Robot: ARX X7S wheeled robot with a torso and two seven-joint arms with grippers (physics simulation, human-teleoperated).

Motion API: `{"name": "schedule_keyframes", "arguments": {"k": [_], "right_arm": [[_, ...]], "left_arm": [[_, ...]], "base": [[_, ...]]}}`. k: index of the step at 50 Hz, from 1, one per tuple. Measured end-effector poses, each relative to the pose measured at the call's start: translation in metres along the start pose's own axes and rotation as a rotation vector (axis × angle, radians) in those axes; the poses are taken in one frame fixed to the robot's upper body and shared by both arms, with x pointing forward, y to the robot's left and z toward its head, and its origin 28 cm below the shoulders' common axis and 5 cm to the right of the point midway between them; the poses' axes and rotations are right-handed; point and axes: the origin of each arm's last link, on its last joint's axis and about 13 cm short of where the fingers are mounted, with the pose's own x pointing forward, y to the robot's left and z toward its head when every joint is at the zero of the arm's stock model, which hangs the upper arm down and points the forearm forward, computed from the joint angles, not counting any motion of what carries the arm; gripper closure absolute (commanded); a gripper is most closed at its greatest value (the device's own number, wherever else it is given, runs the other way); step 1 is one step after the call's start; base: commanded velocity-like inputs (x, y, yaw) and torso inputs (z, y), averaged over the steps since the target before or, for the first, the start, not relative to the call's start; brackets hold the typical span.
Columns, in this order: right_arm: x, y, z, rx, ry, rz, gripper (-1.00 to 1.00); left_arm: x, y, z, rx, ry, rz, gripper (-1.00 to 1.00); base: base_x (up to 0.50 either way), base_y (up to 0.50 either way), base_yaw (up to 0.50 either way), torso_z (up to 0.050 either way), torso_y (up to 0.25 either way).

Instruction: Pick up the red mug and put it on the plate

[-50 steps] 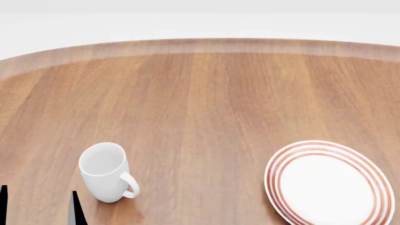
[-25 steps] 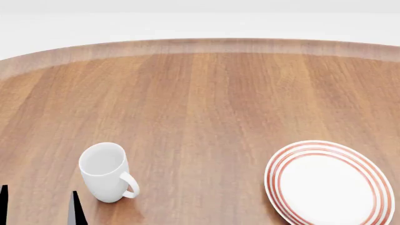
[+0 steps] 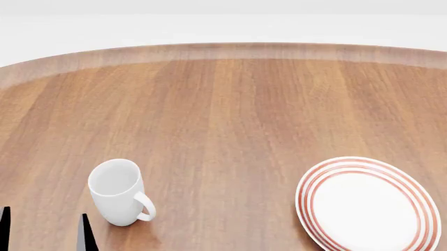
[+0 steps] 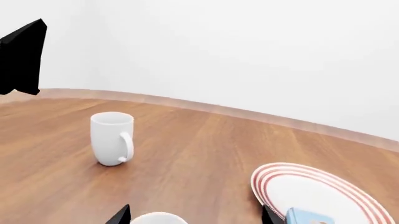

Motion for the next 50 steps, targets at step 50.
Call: {"name": "schedule_keyframes", "arguments": {"k": [50], "right_arm": [[-0.01,0.004,-0.02,0.007,0.065,0.028,-1.0]], "left_arm": [[0.0,0.0,0.0,-0.004,-0.001,0.0,-1.0]], "base": [[0.0,0.0,0.0,0.0,0.0]]}}
